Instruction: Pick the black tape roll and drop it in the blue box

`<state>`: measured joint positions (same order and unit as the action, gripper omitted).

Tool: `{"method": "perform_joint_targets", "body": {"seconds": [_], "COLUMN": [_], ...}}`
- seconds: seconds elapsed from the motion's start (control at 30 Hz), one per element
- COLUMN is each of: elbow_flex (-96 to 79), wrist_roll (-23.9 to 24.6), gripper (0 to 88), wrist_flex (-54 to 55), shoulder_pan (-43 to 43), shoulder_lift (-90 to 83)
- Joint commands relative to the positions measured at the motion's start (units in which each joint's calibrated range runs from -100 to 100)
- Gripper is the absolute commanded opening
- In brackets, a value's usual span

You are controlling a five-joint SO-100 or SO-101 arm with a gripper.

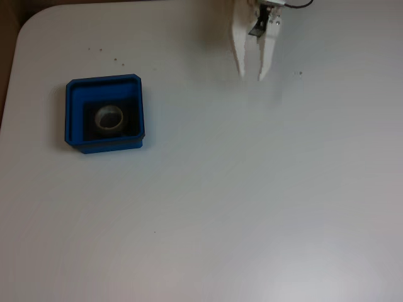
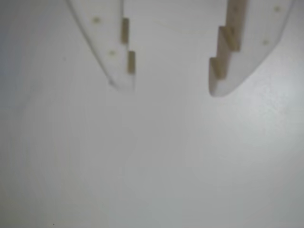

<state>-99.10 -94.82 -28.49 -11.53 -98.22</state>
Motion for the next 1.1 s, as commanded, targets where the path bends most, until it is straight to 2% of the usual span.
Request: {"method": "perform_joint_targets", "body": {"seconds": [0.0,0.2,0.47,1.07], "elbow_flex": [-0.9,-0.8,-0.8,-0.8], "wrist_roll": [-0.2,-0.2,0.3,0.0], "gripper": [13.2,12.4,1.0,0.7], "wrist_flex": [1.3,1.3,1.3,1.3], "shoulder_pan": [6.5,8.1,7.9,7.9], "shoulder_lift": [-0.7,-0.7,-0.6,-0.6]}}
